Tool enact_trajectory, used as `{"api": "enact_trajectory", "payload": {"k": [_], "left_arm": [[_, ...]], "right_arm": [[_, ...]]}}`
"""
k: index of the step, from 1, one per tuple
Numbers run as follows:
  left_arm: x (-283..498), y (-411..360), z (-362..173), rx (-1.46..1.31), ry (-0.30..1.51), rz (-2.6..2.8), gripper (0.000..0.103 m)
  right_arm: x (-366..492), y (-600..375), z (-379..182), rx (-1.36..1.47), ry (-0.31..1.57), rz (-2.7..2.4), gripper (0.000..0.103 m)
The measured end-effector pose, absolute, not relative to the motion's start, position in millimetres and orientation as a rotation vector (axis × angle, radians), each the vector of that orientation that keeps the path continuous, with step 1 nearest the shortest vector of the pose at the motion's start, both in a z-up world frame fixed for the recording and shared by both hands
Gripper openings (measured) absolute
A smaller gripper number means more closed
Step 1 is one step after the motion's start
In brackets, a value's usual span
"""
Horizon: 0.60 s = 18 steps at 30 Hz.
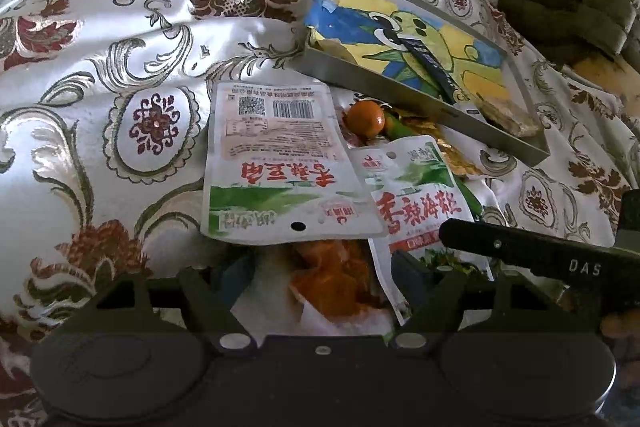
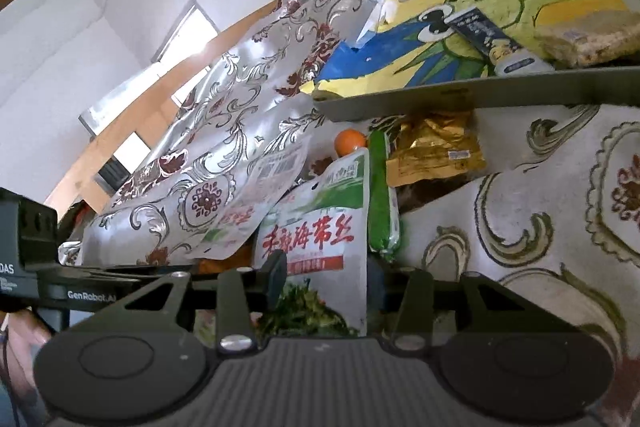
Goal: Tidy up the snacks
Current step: 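Close left tool on the orange candy bag while right tool grasps the seaweed packet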
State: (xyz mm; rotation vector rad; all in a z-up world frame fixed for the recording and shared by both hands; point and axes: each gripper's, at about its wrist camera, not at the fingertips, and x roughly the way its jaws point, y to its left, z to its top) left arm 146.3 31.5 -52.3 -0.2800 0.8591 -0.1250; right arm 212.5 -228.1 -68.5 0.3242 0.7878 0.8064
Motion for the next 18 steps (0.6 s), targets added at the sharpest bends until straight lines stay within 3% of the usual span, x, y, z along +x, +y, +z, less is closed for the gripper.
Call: {"api": "enact_trajectory", "payload": {"k": [2, 7, 10, 13, 14, 17, 18], "left_arm": [[148, 30, -53, -0.275, 0.855, -0.119, 0.072], [145, 32, -55, -0.294, 0.852, -0.134, 0.044], [144, 35, -57, -0.324, 0.850, -0.131, 0.042], [144, 34, -57, -0.321, 0.849, -0.133, 0.042], [145, 33, -58, -0.319, 0.850, -0.133, 0.042], [146, 34, -58, -0.326, 0.856, -0.131, 0.042], [146, 34, -58, -0.326, 0.856, -0.131, 0.042]], "right_arm": [[213, -225, -70, 0.325, 0.787, 0.815, 0.051], [211, -224, -65, 0.346, 0.785, 0.842, 0.045], [209, -227, -58, 0.363, 0.769, 0.853, 0.031], [212, -228, -52, 0.399, 0.760, 0.880, 0.029], [214, -226, -53, 0.415, 0.774, 0.891, 0.030], [217, -217, -63, 0.418, 0.827, 0.900, 0.048], [216, -214, -66, 0.405, 0.829, 0.890, 0.047]]}}
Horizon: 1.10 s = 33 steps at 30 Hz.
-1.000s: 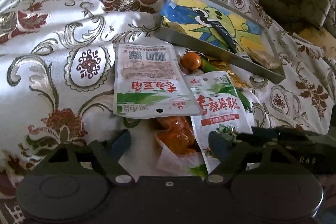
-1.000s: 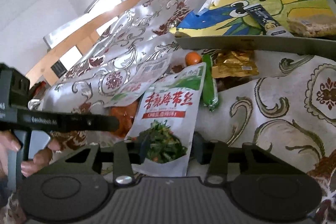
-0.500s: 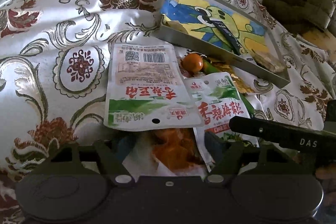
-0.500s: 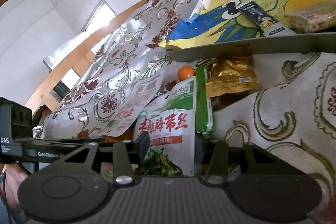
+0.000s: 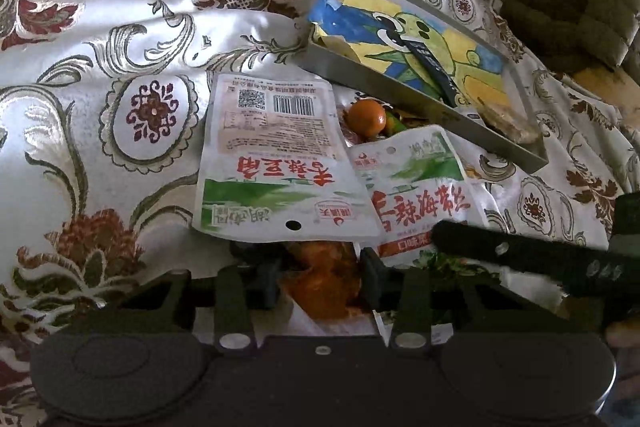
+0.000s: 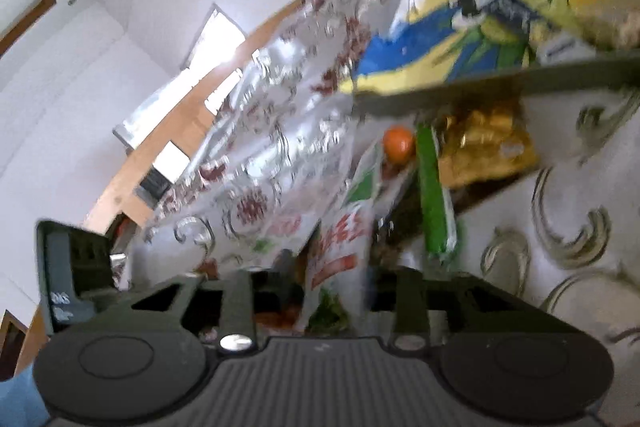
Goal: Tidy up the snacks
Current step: 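Close left tool on the orange candy bag while right tool grasps the seaweed packet, then lift the candy bag with left tool while right tool raises the seaweed packet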
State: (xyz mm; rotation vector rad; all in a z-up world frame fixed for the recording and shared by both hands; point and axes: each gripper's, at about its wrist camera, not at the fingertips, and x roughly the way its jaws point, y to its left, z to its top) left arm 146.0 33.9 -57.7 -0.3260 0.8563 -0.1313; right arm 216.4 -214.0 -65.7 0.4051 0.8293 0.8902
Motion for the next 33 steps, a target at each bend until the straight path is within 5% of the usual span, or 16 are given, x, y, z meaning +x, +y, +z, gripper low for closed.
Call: {"api": "enact_trajectory", "payload": {"k": [2, 5, 14, 33], "left_arm": [[146, 34, -58, -0.325, 0.857, -0.130, 0.041], [147, 32, -57, -0.329, 0.860, -0.119, 0.041], [133, 18, -51, -0.322, 0.842, -0.062, 0.034], [79, -11, -37, -0.404, 0.863, 0.021, 0.032]], "right_arm": [[217, -213, -69, 0.411, 0.832, 0.877, 0.044], [217, -216, -67, 0.419, 0.824, 0.845, 0.026], [207, -211, -54, 0.348, 0.797, 0.852, 0.012], [158, -243, -5, 0.156, 0.740, 0.697, 0.010]]}}
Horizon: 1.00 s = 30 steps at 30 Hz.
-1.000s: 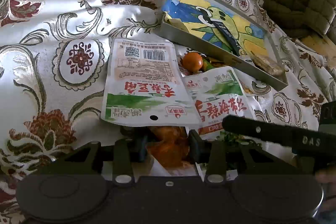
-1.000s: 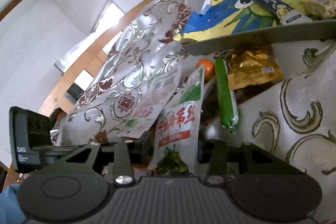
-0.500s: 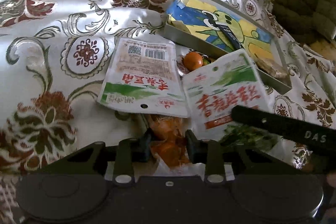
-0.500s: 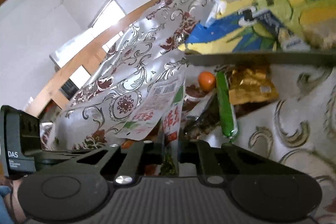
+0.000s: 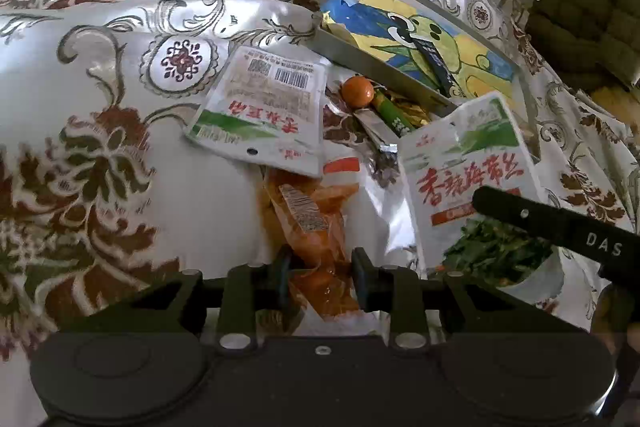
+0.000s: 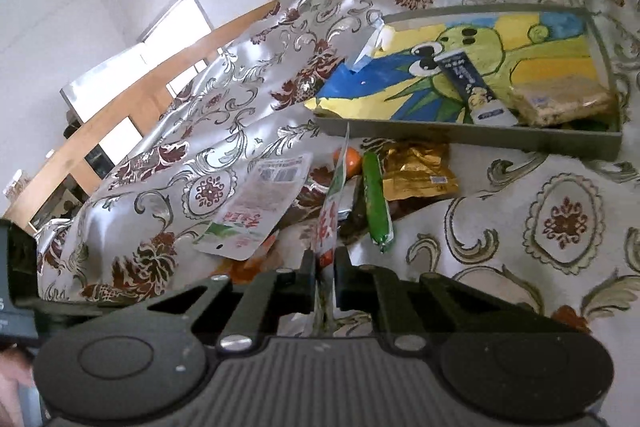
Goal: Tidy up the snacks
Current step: 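Lift the candy bag with left tool while right tool raises the seaweed packet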
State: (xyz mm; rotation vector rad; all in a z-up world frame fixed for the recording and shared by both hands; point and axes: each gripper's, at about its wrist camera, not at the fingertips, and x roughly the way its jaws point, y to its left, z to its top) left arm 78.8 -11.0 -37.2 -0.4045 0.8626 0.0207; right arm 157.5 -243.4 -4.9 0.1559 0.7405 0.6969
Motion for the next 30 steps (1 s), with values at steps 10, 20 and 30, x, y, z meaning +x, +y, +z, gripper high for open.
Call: {"api": "enact_trajectory", "payload": {"k": [10, 20, 30], "left_arm": [[57, -32, -30, -0.358, 0.871, 0.007, 0.032], [63, -51, -9, -0.312, 0.816, -0.014, 0.032], [120, -61, 12, -0.278, 0.757, -0.061, 0.032]], "right_arm": [[138, -254, 12, 0.125, 0.691, 0.664, 0.010], [149, -278, 16, 0.223, 0.612, 0.606, 0.010], [187, -306, 21, 0.356, 0.475, 0.550, 0.010]]}}
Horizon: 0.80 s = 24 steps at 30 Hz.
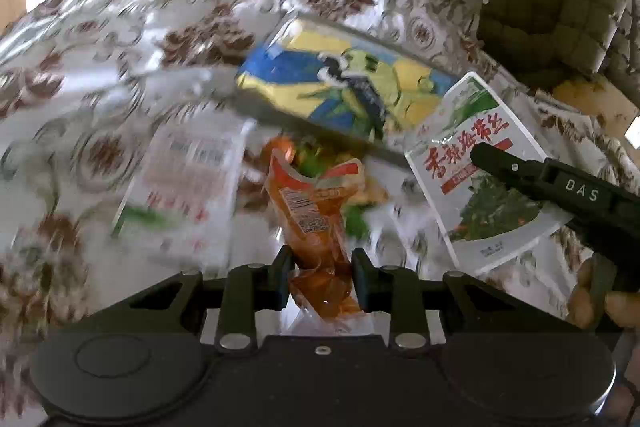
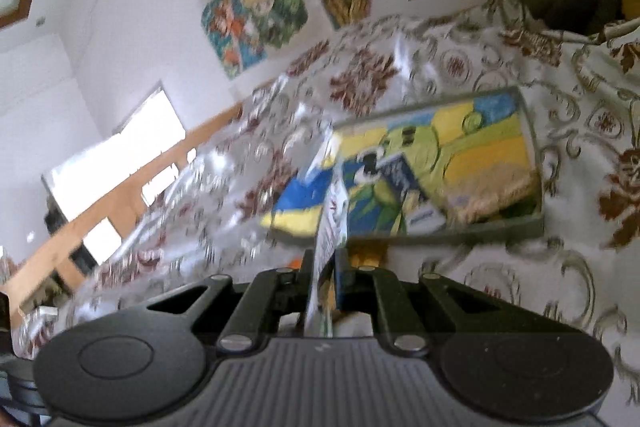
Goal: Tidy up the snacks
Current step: 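Lift the candy bag with left tool while right tool raises the seaweed packet, then carry the candy bag with left tool while right tool carries the seaweed packet into the tray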
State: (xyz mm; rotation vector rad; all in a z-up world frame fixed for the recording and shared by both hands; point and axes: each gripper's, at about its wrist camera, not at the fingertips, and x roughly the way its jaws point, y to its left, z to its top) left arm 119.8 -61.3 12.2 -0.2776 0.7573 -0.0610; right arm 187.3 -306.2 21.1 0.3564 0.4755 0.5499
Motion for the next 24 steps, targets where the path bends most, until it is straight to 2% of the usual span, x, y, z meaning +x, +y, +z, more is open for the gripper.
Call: {"api": "enact_trajectory", "payload": {"k": [8, 17, 24], "left_arm": [[185, -65, 25, -0.262, 0.712, -0.103, 0.032], [261, -70, 32, -0.224, 0.653, -0.109, 0.032], [315, -79, 23, -0.172, 0.669, -0.126, 0.032]], "right_arm": [[230, -315, 5, 0.421, 0.482, 0.514, 0.009], [289, -326, 3, 0.558, 0.394, 0.485, 0.009], [323, -334, -2, 0.530, 0.340, 0.440, 0.009]]}}
